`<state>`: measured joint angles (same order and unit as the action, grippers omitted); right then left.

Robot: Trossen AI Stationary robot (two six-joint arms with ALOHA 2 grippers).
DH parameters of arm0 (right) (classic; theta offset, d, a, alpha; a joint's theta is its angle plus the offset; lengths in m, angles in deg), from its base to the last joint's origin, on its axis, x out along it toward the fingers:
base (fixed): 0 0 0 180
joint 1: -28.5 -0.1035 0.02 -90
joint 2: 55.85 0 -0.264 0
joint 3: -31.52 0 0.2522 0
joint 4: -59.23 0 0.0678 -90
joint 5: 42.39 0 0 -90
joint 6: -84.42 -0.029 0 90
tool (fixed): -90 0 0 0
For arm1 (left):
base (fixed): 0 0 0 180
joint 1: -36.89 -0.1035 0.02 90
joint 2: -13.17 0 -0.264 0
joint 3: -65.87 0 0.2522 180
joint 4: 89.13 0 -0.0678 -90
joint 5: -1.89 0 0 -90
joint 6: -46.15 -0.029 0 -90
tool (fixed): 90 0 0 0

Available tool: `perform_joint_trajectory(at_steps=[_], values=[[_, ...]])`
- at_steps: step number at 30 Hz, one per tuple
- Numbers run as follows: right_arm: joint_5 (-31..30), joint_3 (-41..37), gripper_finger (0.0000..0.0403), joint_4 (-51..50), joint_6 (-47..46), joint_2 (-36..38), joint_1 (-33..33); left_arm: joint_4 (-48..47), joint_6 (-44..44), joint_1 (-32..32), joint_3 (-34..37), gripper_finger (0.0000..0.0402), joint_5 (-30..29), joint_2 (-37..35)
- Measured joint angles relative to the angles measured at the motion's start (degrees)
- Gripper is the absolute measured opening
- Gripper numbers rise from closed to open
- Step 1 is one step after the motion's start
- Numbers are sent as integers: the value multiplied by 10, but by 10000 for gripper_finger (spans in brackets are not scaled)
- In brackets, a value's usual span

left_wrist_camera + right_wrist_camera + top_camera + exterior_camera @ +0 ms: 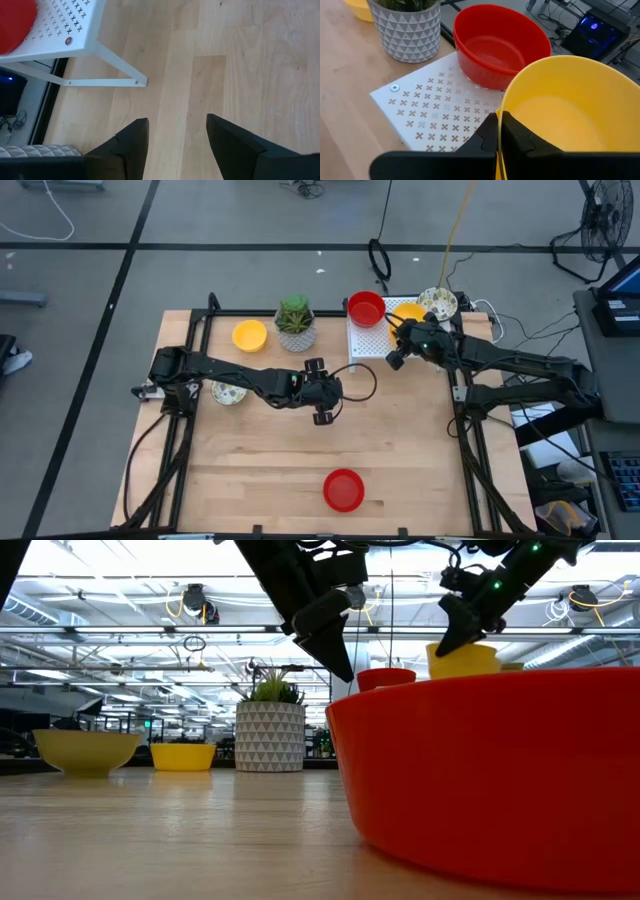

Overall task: Pick & Place Mini bowls
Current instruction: Stack the yellow bowl on top of the other yellow bowls on the shelf

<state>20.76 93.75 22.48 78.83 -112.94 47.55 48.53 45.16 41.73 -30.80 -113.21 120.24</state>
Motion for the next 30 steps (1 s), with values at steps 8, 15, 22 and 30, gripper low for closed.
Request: perform_joint_trajectory(at_steps=[8,15,22,30], values=[[1,0,2,0,0,-3,0,0,-2,0,0,207,1,0],[20,0,26,0,2,-3,0,0,-2,0,0,207,1,0],[45,0,63,0,10,-2,0,0,-1,0,0,207,1,0],[45,0,117,23,79,43,0,-9,1,1,0,201,5,0]])
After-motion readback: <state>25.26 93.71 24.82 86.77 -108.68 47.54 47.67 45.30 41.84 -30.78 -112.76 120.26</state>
